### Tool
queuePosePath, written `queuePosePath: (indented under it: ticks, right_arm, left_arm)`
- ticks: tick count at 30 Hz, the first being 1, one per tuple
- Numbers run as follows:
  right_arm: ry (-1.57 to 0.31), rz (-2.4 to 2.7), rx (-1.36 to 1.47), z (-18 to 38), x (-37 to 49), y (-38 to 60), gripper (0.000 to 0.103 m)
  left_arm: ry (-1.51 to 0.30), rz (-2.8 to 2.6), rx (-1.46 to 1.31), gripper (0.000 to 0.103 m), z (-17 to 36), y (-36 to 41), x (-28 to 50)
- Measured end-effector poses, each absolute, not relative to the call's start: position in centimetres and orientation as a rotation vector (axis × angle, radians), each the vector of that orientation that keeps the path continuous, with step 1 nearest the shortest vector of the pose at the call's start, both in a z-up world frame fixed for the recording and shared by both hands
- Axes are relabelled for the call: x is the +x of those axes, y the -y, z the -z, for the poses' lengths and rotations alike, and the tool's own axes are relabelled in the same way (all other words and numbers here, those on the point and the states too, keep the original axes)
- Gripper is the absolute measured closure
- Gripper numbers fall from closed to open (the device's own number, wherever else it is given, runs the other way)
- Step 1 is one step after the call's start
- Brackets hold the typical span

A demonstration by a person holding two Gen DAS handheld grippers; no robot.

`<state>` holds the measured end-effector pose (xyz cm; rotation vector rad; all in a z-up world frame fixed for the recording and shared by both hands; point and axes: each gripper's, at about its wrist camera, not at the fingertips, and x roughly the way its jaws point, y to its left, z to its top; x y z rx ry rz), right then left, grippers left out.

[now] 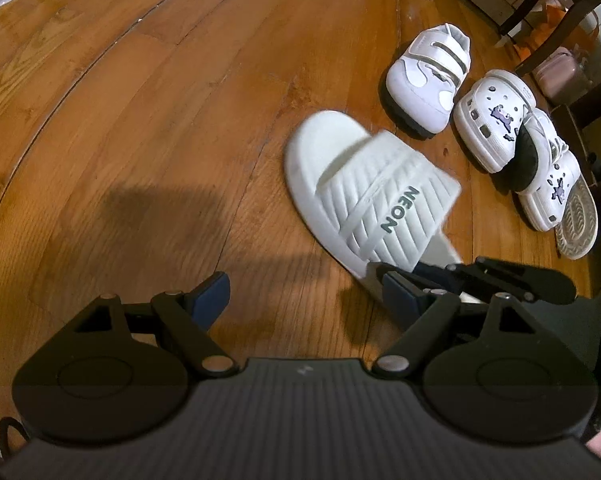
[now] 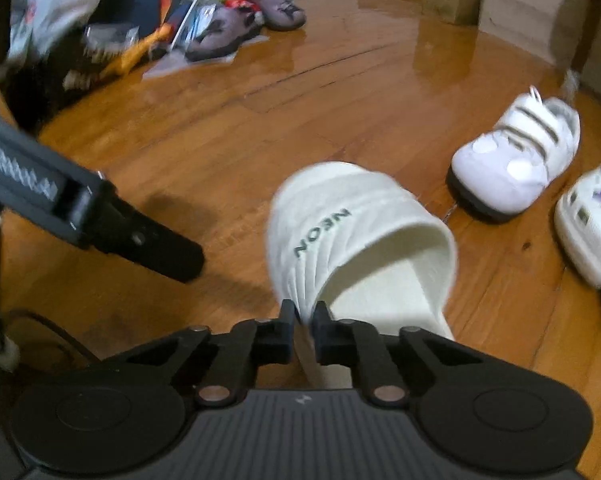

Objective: Organize scattered shoes
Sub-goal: 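Close the right gripper on the strap of the NEON slide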

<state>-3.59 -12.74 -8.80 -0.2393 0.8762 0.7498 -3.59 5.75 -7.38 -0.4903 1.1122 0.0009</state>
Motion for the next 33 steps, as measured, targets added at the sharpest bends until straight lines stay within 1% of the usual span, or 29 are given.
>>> queuePosePath:
  ticks: [4, 10, 15, 20, 21, 23, 24, 25, 27, 29, 33]
  right_arm:
    - [-0.844, -0.672, -0.130, 7.5, -4.9, 13.9, 0.096]
    - [-0.912, -0.546, -0.107, 7.5, -4.7, 16.0, 0.095]
    - [-1.078, -0.503, 0.208, 8.6, -2.8, 19.0, 0.094]
    - [-1.171, -0.486, 0.458, 9.8, -2.2, 20.6, 0.092]
    - [-1.182, -0.496, 0.558, 10.1, -2.2, 21.1, 0.087]
    - [-1.192, -0.549, 0.649, 10.3, -2.2, 21.2, 0.066]
    - [-1.186, -0.595, 0.645, 10.1, -2.1, 20.7, 0.046]
    - [-1.169, -0.602, 0.614, 9.8, -2.3, 20.5, 0.042]
    - [-1.076, -0.588, 0.429, 8.0, -3.2, 19.6, 0.042]
    - [-1.000, -0.596, 0.315, 6.7, -4.2, 19.5, 0.042]
    - [-0.955, -0.543, 0.179, 6.3, -5.4, 20.3, 0.042]
  left_arm:
    - [-1.106, -0.014, -0.525, 0.020, 7.4, -6.5, -3.8]
    - [-1.102, -0.007, -0.537, 0.020, 7.4, -6.6, -3.8]
    - [-1.084, 0.006, -0.496, 0.020, 7.1, -5.9, -3.9]
    - [-1.095, 0.003, -0.498, 0.020, 7.3, -5.9, -3.8]
    - [-1.096, 0.005, -0.501, 0.020, 7.3, -5.9, -3.8]
    - [-1.095, 0.009, -0.510, 0.020, 7.3, -6.1, -3.7]
    - [-1.094, 0.009, -0.516, 0.020, 7.3, -6.1, -3.7]
    - [-1.093, 0.009, -0.523, 0.020, 7.3, -6.2, -3.7]
    - [-1.095, 0.007, -0.529, 0.020, 7.4, -6.3, -3.7]
    - [-1.099, 0.006, -0.528, 0.020, 7.4, -6.2, -3.8]
    - [-1.105, 0.012, -0.525, 0.020, 7.5, -5.9, -3.8]
